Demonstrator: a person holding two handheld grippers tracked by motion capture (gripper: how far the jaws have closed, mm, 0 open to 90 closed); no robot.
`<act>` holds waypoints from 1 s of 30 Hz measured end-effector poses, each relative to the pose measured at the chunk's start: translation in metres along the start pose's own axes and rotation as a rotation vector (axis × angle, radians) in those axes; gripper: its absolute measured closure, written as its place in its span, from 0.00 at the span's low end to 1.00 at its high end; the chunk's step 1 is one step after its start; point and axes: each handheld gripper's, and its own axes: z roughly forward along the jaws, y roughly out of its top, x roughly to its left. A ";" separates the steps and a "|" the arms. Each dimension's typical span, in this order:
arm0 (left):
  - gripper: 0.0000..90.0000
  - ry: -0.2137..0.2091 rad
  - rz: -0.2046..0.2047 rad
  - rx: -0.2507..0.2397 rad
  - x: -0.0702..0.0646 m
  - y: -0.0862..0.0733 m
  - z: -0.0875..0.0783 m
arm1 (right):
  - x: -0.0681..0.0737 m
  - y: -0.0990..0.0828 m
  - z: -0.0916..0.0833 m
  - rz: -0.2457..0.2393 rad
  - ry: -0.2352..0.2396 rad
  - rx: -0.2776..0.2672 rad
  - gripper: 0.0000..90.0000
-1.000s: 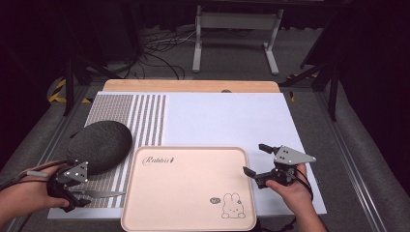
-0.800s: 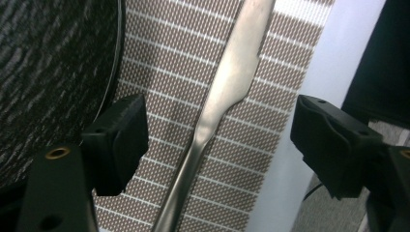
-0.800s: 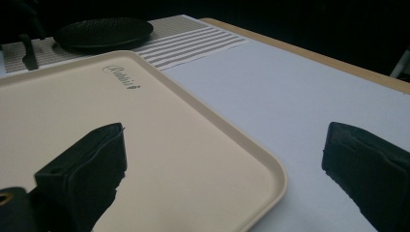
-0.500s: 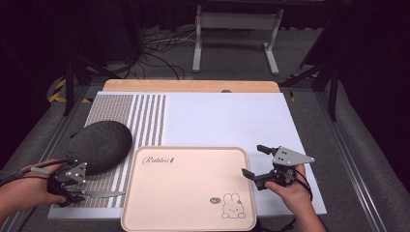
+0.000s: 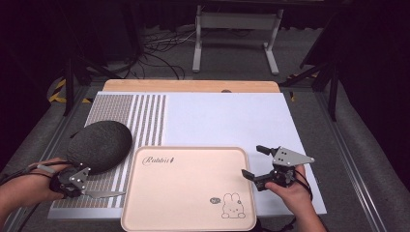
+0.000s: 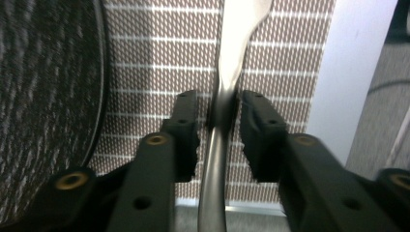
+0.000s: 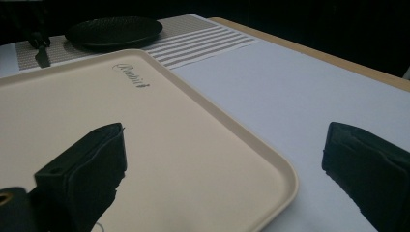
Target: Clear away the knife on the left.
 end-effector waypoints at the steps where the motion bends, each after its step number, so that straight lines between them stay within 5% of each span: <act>1: 0.83 -0.002 0.004 0.007 0.000 0.000 0.000 | 0.000 0.000 0.000 -0.001 0.001 0.000 0.04; 4: 0.87 0.002 0.033 0.024 0.001 0.001 -0.001 | 0.001 0.000 0.001 -0.007 0.007 0.002 0.04; 15: 0.89 0.008 0.032 0.026 -0.001 0.002 0.000 | 0.003 0.000 0.001 -0.007 0.018 0.010 0.04; 21: 0.89 0.008 -0.028 0.026 0.000 0.001 -0.001 | 0.003 0.000 0.002 -0.011 0.021 0.015 0.04; 27: 0.89 -0.003 -0.081 -0.030 -0.001 0.002 -0.005 | 0.002 0.000 0.001 -0.005 0.016 0.014 0.04; 30: 0.89 -0.024 -0.151 -0.047 -0.002 0.001 -0.011 | 0.002 0.000 0.001 -0.003 0.014 0.014 0.04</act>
